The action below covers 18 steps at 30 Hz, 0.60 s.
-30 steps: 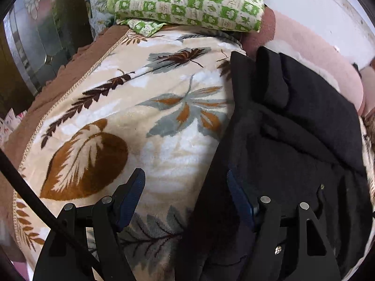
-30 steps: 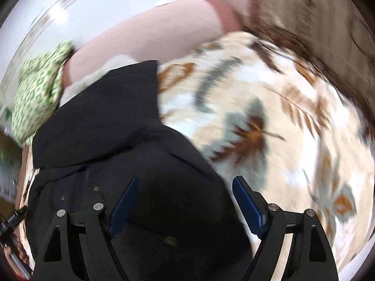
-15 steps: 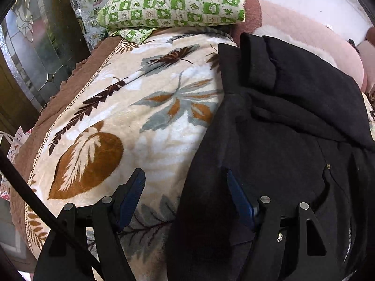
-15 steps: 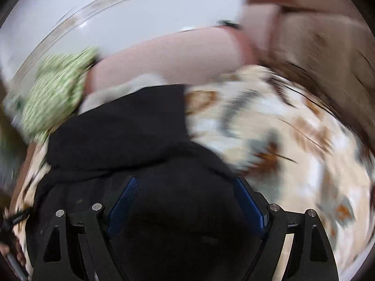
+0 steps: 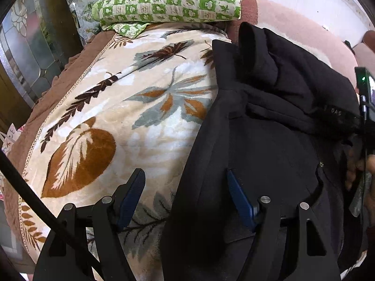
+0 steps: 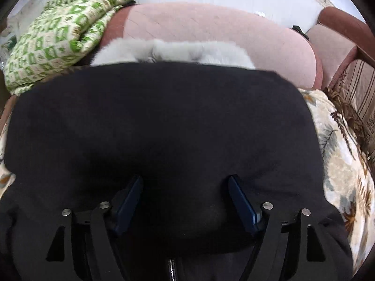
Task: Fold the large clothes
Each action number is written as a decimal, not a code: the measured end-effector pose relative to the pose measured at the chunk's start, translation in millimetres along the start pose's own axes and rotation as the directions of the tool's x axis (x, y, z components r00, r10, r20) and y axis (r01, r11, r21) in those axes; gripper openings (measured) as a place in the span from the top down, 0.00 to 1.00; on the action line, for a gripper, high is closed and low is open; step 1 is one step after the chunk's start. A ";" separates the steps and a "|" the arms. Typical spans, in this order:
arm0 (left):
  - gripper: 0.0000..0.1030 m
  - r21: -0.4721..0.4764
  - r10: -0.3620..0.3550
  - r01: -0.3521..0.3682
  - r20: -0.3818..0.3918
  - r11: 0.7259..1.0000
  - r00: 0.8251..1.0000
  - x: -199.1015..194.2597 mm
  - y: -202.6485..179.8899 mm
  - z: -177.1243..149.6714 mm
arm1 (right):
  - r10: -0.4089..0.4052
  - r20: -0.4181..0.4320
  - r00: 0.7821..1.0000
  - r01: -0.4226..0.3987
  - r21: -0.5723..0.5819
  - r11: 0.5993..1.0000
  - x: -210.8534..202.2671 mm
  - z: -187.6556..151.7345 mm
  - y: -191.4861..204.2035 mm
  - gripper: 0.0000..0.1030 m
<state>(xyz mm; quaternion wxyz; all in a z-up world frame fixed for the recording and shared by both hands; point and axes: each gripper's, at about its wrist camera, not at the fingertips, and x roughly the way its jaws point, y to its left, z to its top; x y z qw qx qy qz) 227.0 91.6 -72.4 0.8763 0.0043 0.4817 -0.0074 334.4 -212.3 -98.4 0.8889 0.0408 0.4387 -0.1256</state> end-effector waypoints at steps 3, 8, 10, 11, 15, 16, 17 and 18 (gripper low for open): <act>0.31 -0.014 -0.013 0.012 -0.005 1.000 1.000 -0.3 1.7 -0.2 | -0.009 -0.015 1.000 0.009 -0.011 1.000 -11.2 7.5 -1.6 0.21; 0.31 -0.025 -0.003 0.003 -0.011 1.000 1.000 2.9 1.5 -0.5 | -0.014 0.167 0.986 0.030 -0.091 0.995 -55.5 -3.4 20.9 0.21; 0.31 -0.027 -0.008 0.008 -0.019 1.000 1.000 4.7 1.3 -1.5 | 0.023 0.154 0.988 -0.003 -0.123 0.992 -54.1 -6.9 35.6 0.21; 0.31 -0.026 -0.009 0.008 -0.026 1.000 1.000 6.5 0.7 -2.1 | 0.035 0.137 0.990 -0.017 -0.134 0.991 -49.8 -8.2 41.3 0.21; 0.31 -0.016 0.001 -0.002 -0.040 1.000 0.999 11.3 -0.5 -2.8 | 0.025 0.024 0.999 -0.022 -0.113 0.993 -11.4 -12.0 48.8 0.18; 0.31 -0.015 0.000 -0.001 -0.041 1.000 0.999 11.4 -0.3 -2.7 | 0.029 0.021 0.999 -0.027 -0.104 0.994 -10.0 -10.2 46.0 0.17; 0.31 -0.016 -0.002 0.001 -0.041 1.000 0.999 11.0 0.0 -2.6 | 0.040 0.009 0.999 -0.039 -0.092 0.995 -11.6 -7.5 41.9 0.15; 0.31 -0.018 -0.005 0.004 -0.041 1.000 0.999 10.3 0.5 -2.6 | 0.062 -0.004 0.998 -0.062 -0.078 0.995 -15.8 -5.9 37.6 0.15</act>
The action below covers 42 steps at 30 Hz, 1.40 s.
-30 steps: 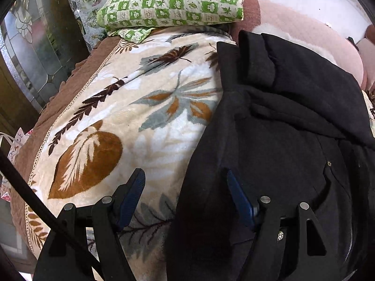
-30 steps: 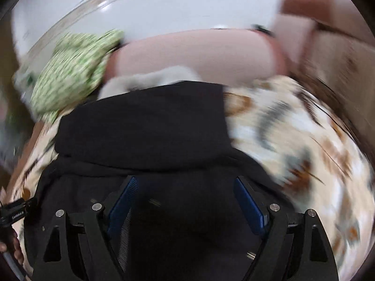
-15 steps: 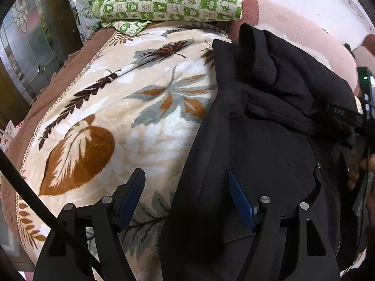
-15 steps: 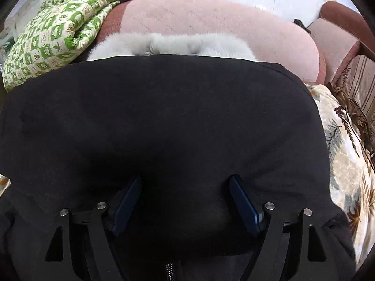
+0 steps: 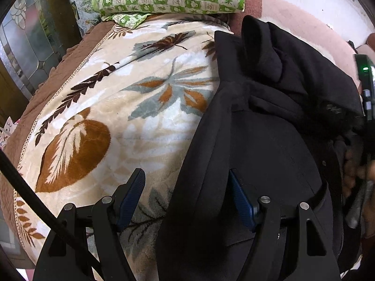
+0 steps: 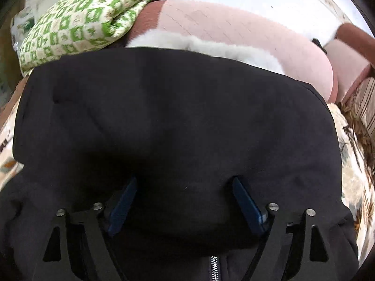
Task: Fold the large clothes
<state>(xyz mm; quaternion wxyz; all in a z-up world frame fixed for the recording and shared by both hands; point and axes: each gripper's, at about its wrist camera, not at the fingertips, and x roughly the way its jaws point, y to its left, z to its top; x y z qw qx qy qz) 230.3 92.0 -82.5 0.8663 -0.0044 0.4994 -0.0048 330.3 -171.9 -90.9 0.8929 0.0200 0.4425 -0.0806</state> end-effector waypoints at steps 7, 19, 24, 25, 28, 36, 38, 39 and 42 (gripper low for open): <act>0.31 0.002 -0.012 0.012 0.033 1.000 0.999 -10.4 7.0 1.6 | 0.125 0.011 0.992 -0.126 0.054 0.991 -87.4 -40.9 -71.5 0.15; 0.29 -0.209 -0.314 0.291 -0.084 0.934 0.946 12.8 41.4 -24.5 | 0.088 -0.095 0.992 -0.037 0.441 0.897 -145.4 -177.4 -287.7 0.10; 0.28 -0.165 -0.425 0.406 -0.103 0.899 0.899 3.9 24.7 -41.9 | 0.291 -0.085 0.953 -0.187 0.592 0.784 -125.1 -214.7 -314.5 0.10; 0.28 -0.187 -0.469 0.444 -0.118 0.876 0.875 4.2 24.6 -46.5 | 0.331 -0.072 0.941 -0.222 0.607 0.763 -120.3 -219.3 -312.9 0.10; 0.29 -0.233 -0.550 0.514 -0.125 0.826 0.826 0.5 26.5 -61.8 | 0.369 -0.024 0.929 -0.284 0.593 0.754 -123.6 -223.4 -304.7 0.08; 0.33 -0.313 -0.679 0.627 -0.087 0.714 0.729 -6.8 33.7 -78.6 | 0.586 0.007 0.811 -0.482 0.577 0.660 -120.1 -229.0 -271.9 0.08; 0.32 -0.330 -0.673 0.612 -0.109 0.718 0.731 2.5 31.3 -81.2 | 0.645 0.015 0.764 -0.528 0.590 0.612 -119.5 -237.3 -264.9 0.08; 0.31 -0.342 -0.670 0.607 -0.102 0.718 0.735 6.1 32.2 -81.4 | 0.668 0.019 0.744 -0.545 0.597 0.589 -118.2 -240.8 -260.7 0.08; 0.16 -0.342 -0.699 0.644 -0.059 0.684 0.712 4.8 31.3 -86.2 | 0.636 0.001 0.772 -0.532 0.549 0.645 -124.5 -244.7 -241.5 0.08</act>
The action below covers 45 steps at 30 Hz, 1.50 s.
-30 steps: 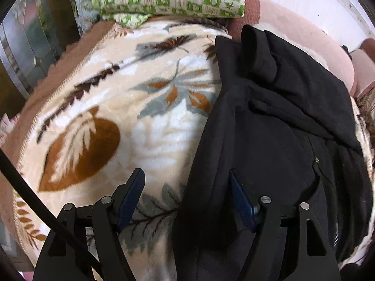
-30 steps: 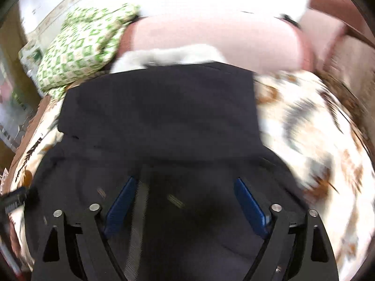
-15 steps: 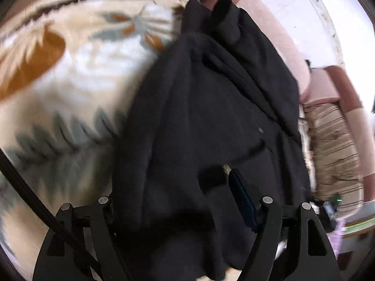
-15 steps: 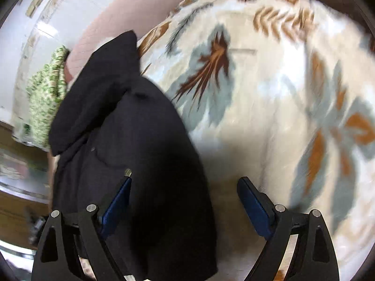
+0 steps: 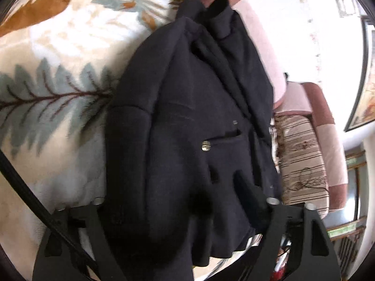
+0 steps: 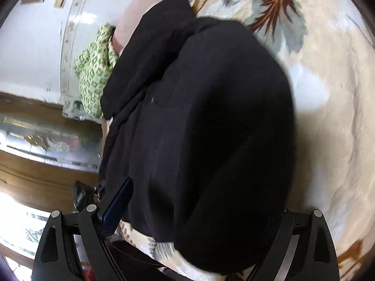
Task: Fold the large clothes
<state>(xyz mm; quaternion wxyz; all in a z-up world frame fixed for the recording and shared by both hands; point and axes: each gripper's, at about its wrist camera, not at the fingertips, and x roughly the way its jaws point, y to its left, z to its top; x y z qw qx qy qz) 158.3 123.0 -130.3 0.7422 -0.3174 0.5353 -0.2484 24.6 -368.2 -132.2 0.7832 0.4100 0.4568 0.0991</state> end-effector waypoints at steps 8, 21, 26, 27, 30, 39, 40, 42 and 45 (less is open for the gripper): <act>0.60 0.029 0.343 -0.344 0.034 0.939 0.939 14.2 -33.5 -8.7 | -0.192 0.087 0.978 0.198 -0.068 0.978 13.2 -9.3 22.2 0.42; 0.87 0.165 0.377 -0.405 0.178 0.899 0.909 -56.1 -115.0 -31.4 | 0.022 0.252 0.968 0.019 -0.160 0.987 -62.8 -3.8 85.8 0.85; 0.87 0.206 0.408 -0.439 0.175 0.875 0.896 -61.6 -102.4 -76.9 | 0.021 0.221 0.975 0.019 -0.178 0.984 -73.0 -36.1 74.7 0.85; 0.86 0.206 0.412 -0.443 0.177 0.873 0.894 -62.9 -97.8 -83.3 | 0.006 0.215 0.977 0.033 -0.178 0.984 -74.1 -45.1 67.0 0.85; 0.84 0.193 0.424 -0.451 0.164 0.872 0.891 -61.2 -76.5 -100.4 | -0.068 0.208 0.976 0.104 -0.167 0.980 -75.3 -60.8 44.0 0.85; 0.83 0.221 0.421 -0.469 0.232 0.855 0.877 -68.0 -95.1 -99.3 | -0.094 0.212 0.973 0.129 -0.156 0.979 -71.5 -53.3 41.8 0.85; 0.83 0.220 0.411 -0.460 0.237 0.860 0.881 -70.3 -99.8 -96.3 | -0.094 0.221 0.971 0.134 -0.173 0.976 -72.9 -49.4 49.1 0.85; 0.83 0.210 0.379 -0.430 0.243 0.878 0.893 -75.6 -107.8 -84.8 | -0.087 0.234 0.968 0.135 -0.196 0.971 -76.7 -43.9 60.9 0.85; 0.83 0.202 0.346 -0.402 0.262 0.893 0.901 -79.4 -119.1 -66.0 | -0.071 0.259 0.963 0.132 -0.226 0.965 -79.4 -31.5 80.2 0.85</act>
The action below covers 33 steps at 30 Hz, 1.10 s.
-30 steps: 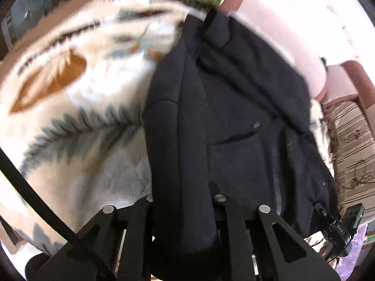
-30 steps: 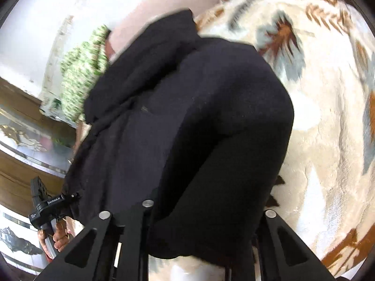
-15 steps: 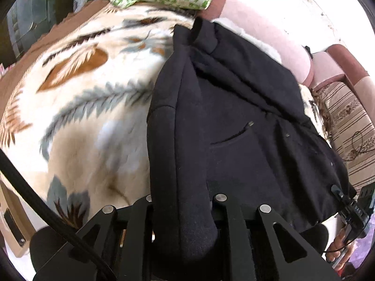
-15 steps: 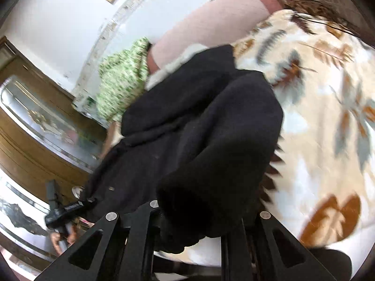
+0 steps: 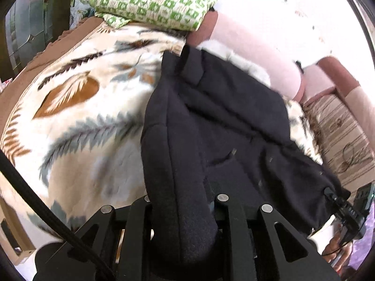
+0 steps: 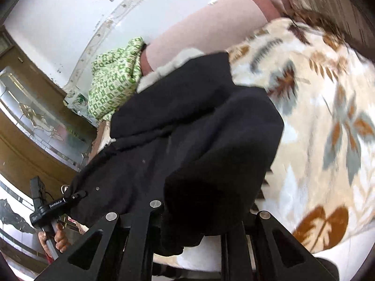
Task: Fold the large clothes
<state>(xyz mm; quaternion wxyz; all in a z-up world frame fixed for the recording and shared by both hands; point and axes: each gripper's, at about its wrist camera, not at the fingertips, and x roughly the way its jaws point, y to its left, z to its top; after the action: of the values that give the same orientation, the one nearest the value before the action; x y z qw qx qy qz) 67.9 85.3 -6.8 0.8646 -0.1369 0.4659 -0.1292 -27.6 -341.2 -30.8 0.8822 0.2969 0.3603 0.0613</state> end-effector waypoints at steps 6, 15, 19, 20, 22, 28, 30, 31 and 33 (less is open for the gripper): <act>0.83 -0.001 -0.016 0.017 0.092 1.000 0.996 2.1 -13.9 54.9 | -0.002 0.073 0.997 0.006 -0.058 0.998 6.7 49.5 28.4 0.85; 0.83 -0.067 -0.002 0.012 0.139 0.998 0.990 41.2 -11.3 135.9 | -0.003 0.188 0.982 0.002 0.006 1.000 42.8 121.3 37.4 0.85; 0.83 -0.076 0.025 -0.016 0.118 0.997 0.993 69.5 -12.4 173.5 | -0.006 0.192 0.981 -0.002 0.039 0.999 71.9 154.1 35.3 0.85; 0.83 -0.087 0.031 -0.022 0.106 0.996 0.994 80.3 -11.6 187.4 | -0.016 0.191 0.981 0.008 0.041 0.999 81.7 163.9 34.6 0.85; 0.83 -0.115 0.027 -0.019 0.071 0.993 0.997 100.6 -7.6 208.7 | -0.052 0.180 0.982 0.045 0.043 0.998 104.1 184.3 32.0 0.85; 0.83 -0.185 0.049 -0.057 -0.045 0.981 0.998 173.9 0.5 257.0 | -0.124 0.075 0.989 0.118 0.088 0.989 178.5 237.8 6.2 0.85; 0.82 -0.192 0.072 -0.085 -0.072 0.978 0.995 200.2 0.6 268.7 | -0.159 0.033 0.987 0.155 0.089 0.984 206.2 248.1 -3.2 0.85; 0.82 -0.198 0.079 -0.094 -0.081 0.976 0.994 210.0 1.0 271.9 | -0.171 0.010 0.985 0.170 0.091 0.981 221.7 252.6 -8.7 0.85; 0.80 -0.218 0.087 -0.105 -0.093 0.970 0.992 225.8 2.9 276.7 | -0.184 -0.013 0.983 0.184 0.091 0.979 241.2 257.2 -16.0 0.85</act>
<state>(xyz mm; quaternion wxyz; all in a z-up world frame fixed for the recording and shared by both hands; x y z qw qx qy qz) 421.2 40.9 -35.5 0.8291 -0.2046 0.5189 -0.0397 320.3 -400.0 -39.4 0.8688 0.3022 0.3906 -0.0364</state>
